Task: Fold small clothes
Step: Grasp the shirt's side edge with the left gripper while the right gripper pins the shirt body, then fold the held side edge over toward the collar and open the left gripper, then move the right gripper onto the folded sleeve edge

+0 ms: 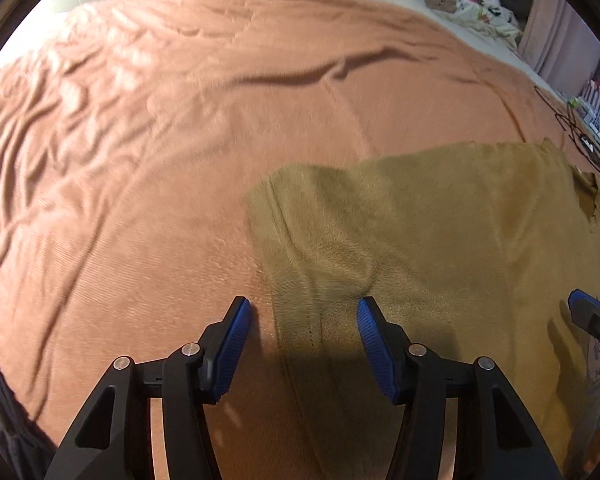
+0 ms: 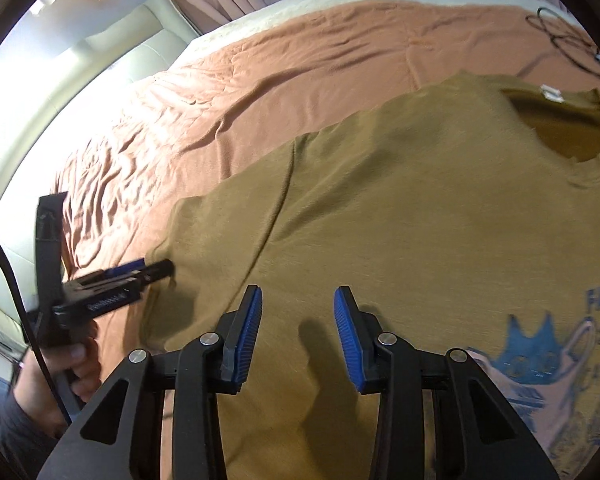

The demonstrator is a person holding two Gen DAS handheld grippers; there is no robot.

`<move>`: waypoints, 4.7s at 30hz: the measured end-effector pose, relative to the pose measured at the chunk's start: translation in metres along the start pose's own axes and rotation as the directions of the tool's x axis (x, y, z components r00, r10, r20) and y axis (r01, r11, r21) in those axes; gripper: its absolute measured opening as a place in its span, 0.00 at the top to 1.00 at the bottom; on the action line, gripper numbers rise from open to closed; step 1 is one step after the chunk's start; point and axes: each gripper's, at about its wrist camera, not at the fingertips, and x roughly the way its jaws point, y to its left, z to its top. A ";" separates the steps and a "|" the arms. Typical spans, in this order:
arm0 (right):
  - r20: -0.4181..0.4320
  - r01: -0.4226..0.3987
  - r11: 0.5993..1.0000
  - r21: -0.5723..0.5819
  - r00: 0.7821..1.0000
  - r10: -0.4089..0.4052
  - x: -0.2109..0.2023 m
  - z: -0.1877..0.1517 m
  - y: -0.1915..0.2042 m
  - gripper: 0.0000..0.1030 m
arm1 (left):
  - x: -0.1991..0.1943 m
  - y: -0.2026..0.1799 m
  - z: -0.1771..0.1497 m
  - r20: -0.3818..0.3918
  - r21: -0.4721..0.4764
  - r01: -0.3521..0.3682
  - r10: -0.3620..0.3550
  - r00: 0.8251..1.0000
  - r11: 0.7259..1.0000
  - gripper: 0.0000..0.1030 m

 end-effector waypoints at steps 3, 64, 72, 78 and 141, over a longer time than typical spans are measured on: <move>-0.012 -0.018 0.999 0.038 1.000 0.019 0.010 0.002 -0.003 0.66 | 0.003 0.003 0.001 0.020 -0.046 0.017 -0.016 1.000 0.999 0.52; 0.025 -0.124 0.963 0.240 0.992 0.121 -0.068 0.006 -0.071 0.31 | -0.099 -0.175 0.029 0.055 0.074 0.288 -0.293 0.955 0.955 0.95; 0.011 -0.117 0.959 0.259 0.993 0.119 -0.067 0.005 -0.072 0.30 | -0.093 -0.160 0.023 0.049 0.043 0.280 -0.282 0.958 0.959 0.87; -0.009 -0.091 0.968 0.236 0.995 0.096 -0.057 0.015 -0.065 0.30 | -0.084 -0.136 0.017 0.035 0.024 0.240 -0.241 0.970 0.970 0.87; -0.046 0.195 0.972 0.130 0.981 -0.191 -0.043 0.028 -0.065 1.00 | 0.009 -0.118 0.062 -0.008 0.022 0.260 -0.260 0.966 0.965 0.87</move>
